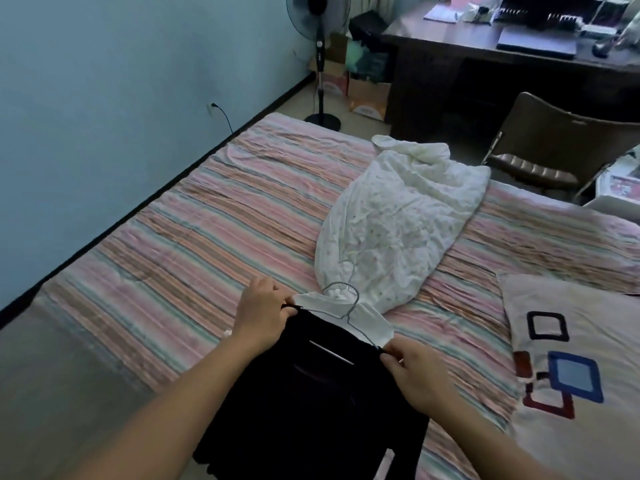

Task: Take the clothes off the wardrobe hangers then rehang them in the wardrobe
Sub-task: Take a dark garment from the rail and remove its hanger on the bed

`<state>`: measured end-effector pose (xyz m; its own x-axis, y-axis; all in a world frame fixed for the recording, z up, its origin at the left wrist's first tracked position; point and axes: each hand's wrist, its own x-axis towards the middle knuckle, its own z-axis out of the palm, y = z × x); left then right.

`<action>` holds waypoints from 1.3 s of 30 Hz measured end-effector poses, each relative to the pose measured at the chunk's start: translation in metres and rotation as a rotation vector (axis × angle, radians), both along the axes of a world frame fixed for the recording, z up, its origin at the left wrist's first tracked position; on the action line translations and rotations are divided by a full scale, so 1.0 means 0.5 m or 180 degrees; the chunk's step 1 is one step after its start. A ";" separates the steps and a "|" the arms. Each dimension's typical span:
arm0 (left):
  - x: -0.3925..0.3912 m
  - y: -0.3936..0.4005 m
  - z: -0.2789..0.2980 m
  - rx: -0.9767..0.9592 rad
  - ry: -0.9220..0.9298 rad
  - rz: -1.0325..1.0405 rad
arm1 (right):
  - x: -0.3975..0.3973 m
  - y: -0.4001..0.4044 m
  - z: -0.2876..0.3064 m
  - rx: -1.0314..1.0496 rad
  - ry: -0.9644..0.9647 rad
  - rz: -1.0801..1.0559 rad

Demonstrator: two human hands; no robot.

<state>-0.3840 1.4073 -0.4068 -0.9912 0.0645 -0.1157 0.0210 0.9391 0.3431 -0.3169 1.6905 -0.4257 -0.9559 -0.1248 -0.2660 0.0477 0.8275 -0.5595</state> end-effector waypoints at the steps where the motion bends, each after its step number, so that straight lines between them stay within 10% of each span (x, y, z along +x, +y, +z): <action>1: -0.031 0.019 -0.031 -0.0067 -0.0034 0.0007 | -0.028 0.010 -0.029 0.0037 -0.0040 -0.0069; 22: -0.321 0.100 -0.667 0.1083 -0.1741 0.0488 | -0.382 0.039 -0.656 -0.0094 -0.1228 -0.0558; 39: -0.297 0.118 -0.654 0.0796 -0.2208 -0.0049 | -0.398 0.023 -0.666 -0.0247 -0.1452 -0.0221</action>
